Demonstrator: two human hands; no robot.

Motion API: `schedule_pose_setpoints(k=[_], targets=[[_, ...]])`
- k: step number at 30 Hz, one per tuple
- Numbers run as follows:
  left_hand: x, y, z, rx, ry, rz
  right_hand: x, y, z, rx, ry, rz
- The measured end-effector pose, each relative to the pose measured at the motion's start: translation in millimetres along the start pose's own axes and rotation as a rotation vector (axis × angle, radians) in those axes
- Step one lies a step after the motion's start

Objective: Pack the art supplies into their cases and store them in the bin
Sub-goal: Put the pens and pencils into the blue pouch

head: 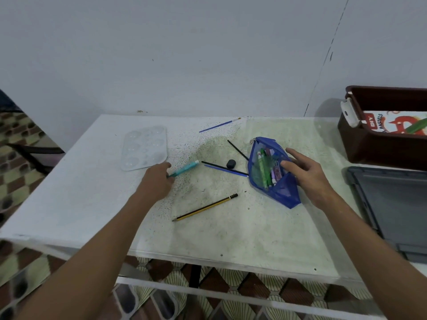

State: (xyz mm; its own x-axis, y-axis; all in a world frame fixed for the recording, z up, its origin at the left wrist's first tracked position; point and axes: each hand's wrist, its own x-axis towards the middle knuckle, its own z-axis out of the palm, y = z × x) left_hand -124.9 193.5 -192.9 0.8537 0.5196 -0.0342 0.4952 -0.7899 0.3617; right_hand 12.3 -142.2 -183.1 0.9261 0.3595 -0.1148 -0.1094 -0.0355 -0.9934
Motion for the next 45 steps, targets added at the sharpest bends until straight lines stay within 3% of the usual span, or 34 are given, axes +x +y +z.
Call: schedule_pose_setpoints(k=[9, 16, 27, 32, 36, 40, 45], targets=[[-40, 28, -1, -0.027, -0.215, 0.3, 2, 3, 0, -0.03, -0.001, -0.014], [-55, 36, 12, 0.097, -0.352, 0.363, 0, 3, 1, -0.041, 0.008, -0.028], [-42, 53, 14, 0.055, -0.32, 0.354, -2, 2, -2, -0.026, 0.04, -0.011], [-21, 92, -4, -0.271, -0.225, 0.191, -1, 2, -7, -0.033, 0.043, -0.007], [-6, 144, -9, -0.602, -0.475, -0.023, 0, 2, -11, -0.057, 0.033, -0.002], [4, 190, 9, -0.732, -0.604, -0.139, 2, 1, -15, -0.087, 0.035, 0.0], [7, 225, 34, -0.735, -0.527, -0.153, 3, 4, -23, -0.099, 0.053, 0.023]])
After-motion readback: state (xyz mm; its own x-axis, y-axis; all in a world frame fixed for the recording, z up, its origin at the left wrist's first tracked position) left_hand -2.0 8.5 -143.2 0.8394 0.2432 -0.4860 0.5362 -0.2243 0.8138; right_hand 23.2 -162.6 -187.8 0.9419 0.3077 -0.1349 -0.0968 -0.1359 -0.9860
